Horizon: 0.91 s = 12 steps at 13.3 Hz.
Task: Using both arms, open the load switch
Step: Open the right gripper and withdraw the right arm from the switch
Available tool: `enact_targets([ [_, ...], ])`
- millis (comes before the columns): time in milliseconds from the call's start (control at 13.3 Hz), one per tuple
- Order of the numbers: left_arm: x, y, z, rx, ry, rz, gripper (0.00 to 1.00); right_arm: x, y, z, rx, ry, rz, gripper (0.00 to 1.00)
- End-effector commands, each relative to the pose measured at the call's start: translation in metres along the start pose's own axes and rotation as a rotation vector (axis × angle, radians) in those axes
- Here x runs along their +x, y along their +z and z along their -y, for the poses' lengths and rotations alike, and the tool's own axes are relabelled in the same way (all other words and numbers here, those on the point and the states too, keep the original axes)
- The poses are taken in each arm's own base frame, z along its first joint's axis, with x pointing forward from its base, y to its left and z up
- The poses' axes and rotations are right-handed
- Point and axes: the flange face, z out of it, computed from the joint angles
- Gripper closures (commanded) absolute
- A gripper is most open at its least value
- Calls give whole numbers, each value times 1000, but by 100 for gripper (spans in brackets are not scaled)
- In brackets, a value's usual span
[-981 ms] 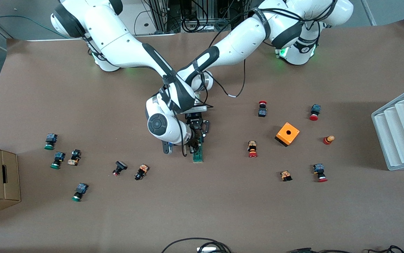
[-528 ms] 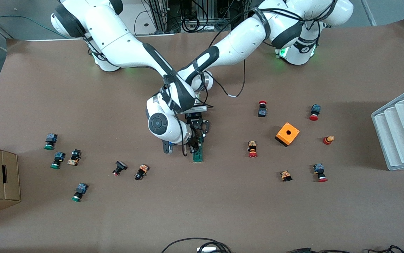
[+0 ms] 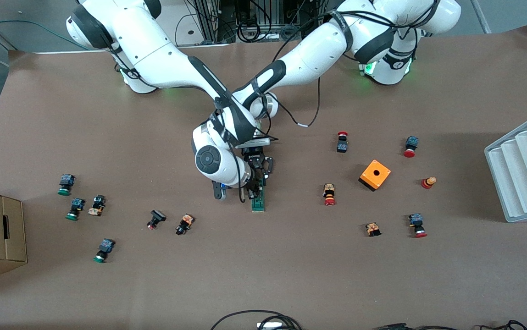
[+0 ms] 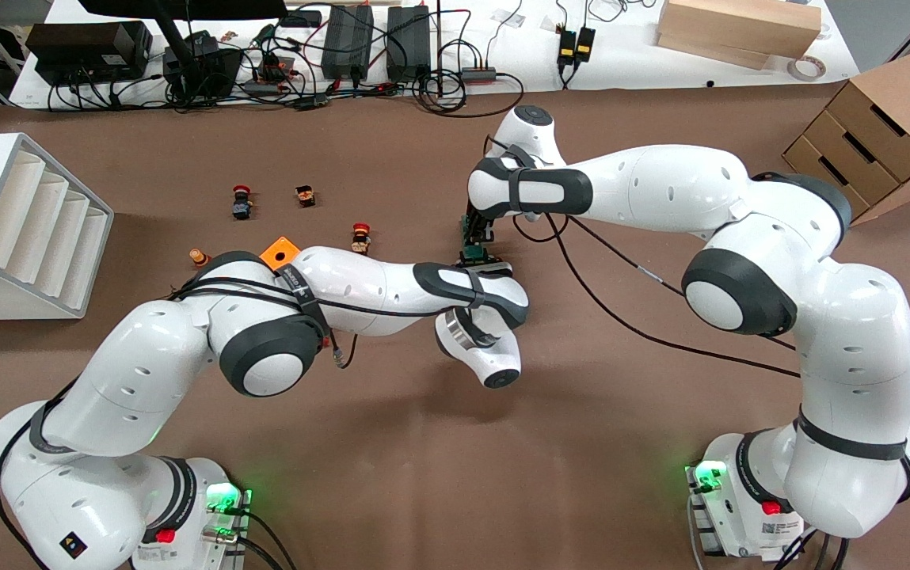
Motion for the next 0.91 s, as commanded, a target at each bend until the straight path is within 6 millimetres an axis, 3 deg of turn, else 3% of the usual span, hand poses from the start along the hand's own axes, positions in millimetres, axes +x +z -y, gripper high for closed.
enact_targets([
  [0, -17, -4, 0, 7, -4, 25, 45, 5, 16, -6, 3, -13, -29, 84],
  [302, -19, -3, 1, 9, -2, 26, 44, 3, 9, -3, 13, -13, -25, 84],
  [528, -19, -3, 1, 9, -1, 26, 44, 2, -25, 7, 39, -7, -2, 72],
  [603, -19, -3, 1, 9, -1, 26, 45, 2, -39, 9, 48, -7, 6, 56],
  [679, -19, -3, 1, 9, -1, 26, 44, -2, -53, 10, 59, -16, 14, 6],
  [754, -18, -4, 0, 7, -5, 26, 44, 0, -70, 13, 71, -25, 10, 0],
  [830, -18, -4, 0, 8, -5, 26, 43, 2, -88, 16, 86, -69, -20, 0],
])
